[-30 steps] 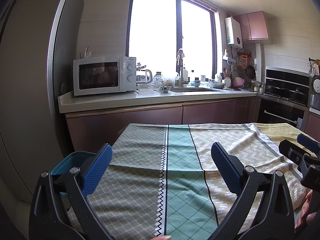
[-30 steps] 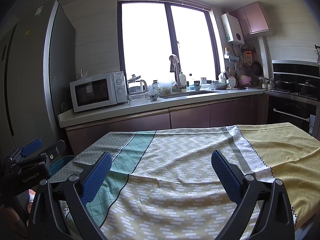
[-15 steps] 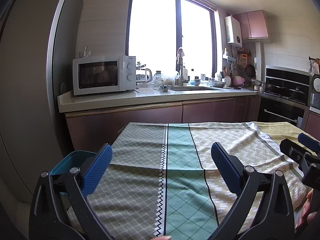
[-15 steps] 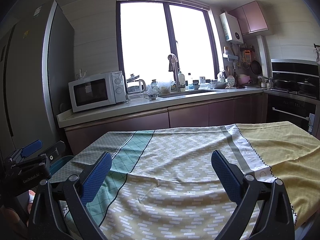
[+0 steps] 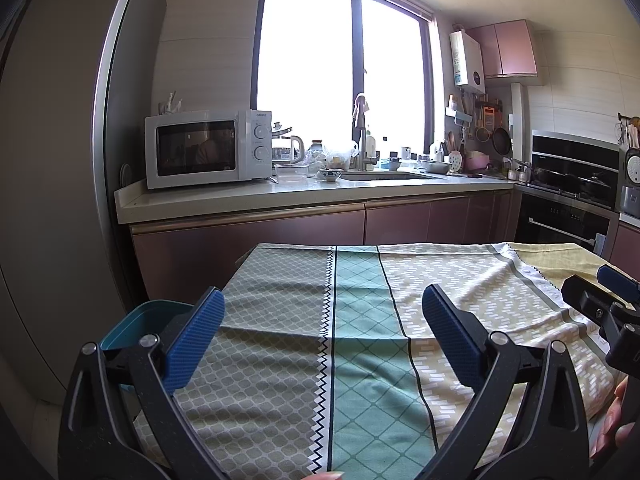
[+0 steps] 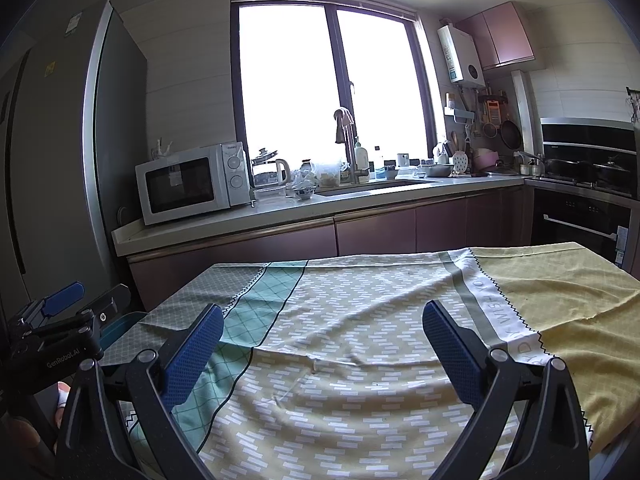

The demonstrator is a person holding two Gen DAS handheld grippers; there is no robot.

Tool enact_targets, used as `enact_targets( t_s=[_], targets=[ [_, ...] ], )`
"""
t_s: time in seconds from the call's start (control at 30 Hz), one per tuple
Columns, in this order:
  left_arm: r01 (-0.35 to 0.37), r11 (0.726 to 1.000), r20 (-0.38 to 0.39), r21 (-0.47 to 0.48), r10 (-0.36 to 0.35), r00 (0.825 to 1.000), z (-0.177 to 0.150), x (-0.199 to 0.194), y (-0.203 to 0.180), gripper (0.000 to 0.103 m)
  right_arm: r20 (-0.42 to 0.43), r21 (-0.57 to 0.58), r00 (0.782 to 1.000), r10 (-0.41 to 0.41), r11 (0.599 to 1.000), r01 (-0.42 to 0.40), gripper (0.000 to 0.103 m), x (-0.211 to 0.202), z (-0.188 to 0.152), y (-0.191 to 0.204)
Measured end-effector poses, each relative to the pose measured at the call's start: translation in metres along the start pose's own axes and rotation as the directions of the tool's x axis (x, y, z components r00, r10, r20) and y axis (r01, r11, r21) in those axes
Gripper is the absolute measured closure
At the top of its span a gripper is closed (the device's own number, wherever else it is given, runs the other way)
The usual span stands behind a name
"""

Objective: Collect trash

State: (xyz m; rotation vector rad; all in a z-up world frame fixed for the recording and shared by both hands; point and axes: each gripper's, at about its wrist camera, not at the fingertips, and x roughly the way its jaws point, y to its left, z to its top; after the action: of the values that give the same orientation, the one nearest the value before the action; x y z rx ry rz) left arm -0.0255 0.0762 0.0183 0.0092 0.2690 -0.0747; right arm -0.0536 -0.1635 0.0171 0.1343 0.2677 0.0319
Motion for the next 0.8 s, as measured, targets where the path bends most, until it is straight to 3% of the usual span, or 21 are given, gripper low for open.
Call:
enact_targets(
  t_s=[0.8],
  targets=[
    [0.004,1.0,-0.007,0.002,-0.004,1.0,-0.0056,0.0026,-0.0016,0.006,0.001,0.002,1.0,-0.01,1.0,0.01,0.007,-0.0015,-0.0008,0.0011]
  ],
)
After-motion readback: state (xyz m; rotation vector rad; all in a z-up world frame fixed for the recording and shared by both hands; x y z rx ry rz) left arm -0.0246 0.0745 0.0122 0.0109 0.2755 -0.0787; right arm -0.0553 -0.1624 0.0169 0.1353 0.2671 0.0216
